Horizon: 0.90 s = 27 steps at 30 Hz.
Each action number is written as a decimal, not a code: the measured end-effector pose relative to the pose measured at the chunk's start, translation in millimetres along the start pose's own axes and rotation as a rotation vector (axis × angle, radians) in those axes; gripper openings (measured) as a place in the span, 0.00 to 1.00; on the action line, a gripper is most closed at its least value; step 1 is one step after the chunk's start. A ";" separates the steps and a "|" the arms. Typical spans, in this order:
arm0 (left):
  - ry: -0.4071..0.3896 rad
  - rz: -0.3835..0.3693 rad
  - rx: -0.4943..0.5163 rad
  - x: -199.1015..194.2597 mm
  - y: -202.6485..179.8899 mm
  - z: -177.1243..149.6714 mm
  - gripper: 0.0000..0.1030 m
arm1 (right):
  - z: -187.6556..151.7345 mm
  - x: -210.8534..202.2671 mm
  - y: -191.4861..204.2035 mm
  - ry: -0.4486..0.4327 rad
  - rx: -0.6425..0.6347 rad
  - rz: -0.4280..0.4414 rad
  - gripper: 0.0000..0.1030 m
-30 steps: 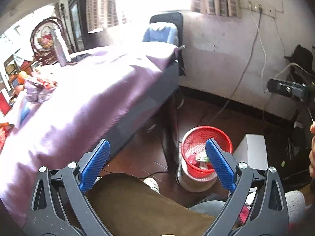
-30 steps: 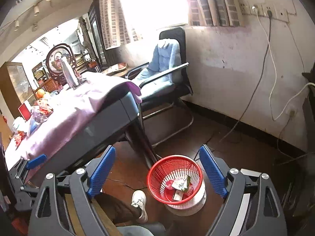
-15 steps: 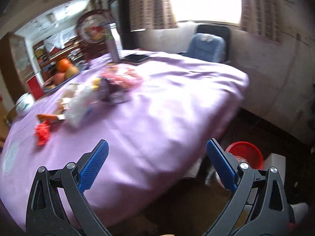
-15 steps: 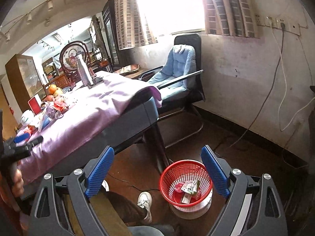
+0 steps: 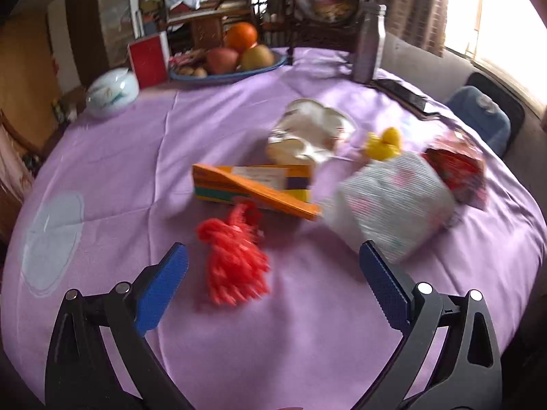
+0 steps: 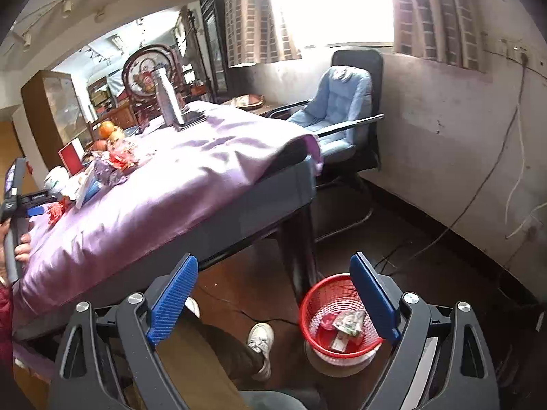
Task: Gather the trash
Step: 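Grasp the red mesh net with the left tool while the right tool grasps the clear printed bag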
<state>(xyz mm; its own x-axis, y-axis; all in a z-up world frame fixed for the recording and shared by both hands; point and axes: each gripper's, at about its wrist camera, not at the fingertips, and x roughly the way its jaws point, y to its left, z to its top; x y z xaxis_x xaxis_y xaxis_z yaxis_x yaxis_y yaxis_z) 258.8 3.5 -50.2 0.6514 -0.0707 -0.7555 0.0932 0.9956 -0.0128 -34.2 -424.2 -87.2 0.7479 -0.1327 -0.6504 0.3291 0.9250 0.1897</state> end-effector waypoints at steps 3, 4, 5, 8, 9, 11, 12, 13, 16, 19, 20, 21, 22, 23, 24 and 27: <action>0.075 -0.032 -0.062 21.0 17.2 3.0 0.94 | 12.8 9.1 22.1 0.009 -0.033 0.036 0.86; 0.091 -0.066 -0.080 22.9 18.9 3.5 0.94 | 18.7 13.2 32.8 0.010 -0.051 0.053 0.86; 0.100 -0.090 -0.091 23.8 18.2 2.3 0.94 | 22.8 16.0 40.7 0.010 -0.064 0.066 0.86; 0.148 -0.123 -0.100 33.2 21.6 0.9 0.94 | 40.2 33.3 82.3 0.017 -0.121 0.143 0.86; 0.143 -0.124 -0.096 32.5 21.1 0.7 0.94 | 44.4 39.1 95.2 0.023 -0.137 0.169 0.86; 0.145 -0.114 -0.083 33.0 19.3 -0.1 0.94 | 53.4 52.2 123.4 0.033 -0.174 0.224 0.86; 0.149 -0.105 -0.071 33.5 18.5 -0.2 0.94 | 58.1 58.6 138.3 0.033 -0.196 0.244 0.86; 0.156 -0.089 -0.051 35.0 15.5 0.2 0.94 | 63.3 66.2 155.4 0.027 -0.229 0.257 0.86; 0.167 -0.063 -0.022 37.8 11.4 -0.4 0.94 | 79.6 83.6 190.8 0.006 -0.297 0.270 0.76; 0.163 -0.072 -0.031 36.5 13.5 -1.0 0.94 | 97.1 104.1 214.8 0.019 -0.323 0.275 0.73; 0.160 -0.077 -0.036 35.8 14.5 -0.9 0.94 | 103.3 110.0 218.2 0.021 -0.321 0.272 0.73; 0.159 -0.080 -0.040 35.3 15.2 -1.0 0.94 | 111.5 118.0 221.8 0.024 -0.314 0.265 0.73; 0.159 -0.080 -0.040 35.4 15.0 -0.7 0.94 | 120.4 127.2 225.1 0.034 -0.301 0.261 0.73; 0.159 -0.077 -0.037 35.5 14.6 -0.7 0.94 | 127.2 135.5 228.0 0.046 -0.288 0.262 0.73; 0.161 -0.074 -0.035 35.7 14.7 -0.8 0.94 | 136.3 146.0 229.0 0.065 -0.264 0.271 0.73; 0.167 -0.058 -0.021 36.1 12.2 -0.9 0.94 | 160.1 174.8 234.9 0.115 -0.174 0.319 0.80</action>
<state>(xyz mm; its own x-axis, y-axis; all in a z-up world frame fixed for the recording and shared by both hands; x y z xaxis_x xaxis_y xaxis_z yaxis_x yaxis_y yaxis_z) 282.8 13.1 -78.2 0.5111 -0.1184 -0.8513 0.1101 0.9913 -0.0717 266.2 -287.1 -38.6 0.7241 0.2033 -0.6591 -0.0197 0.9613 0.2748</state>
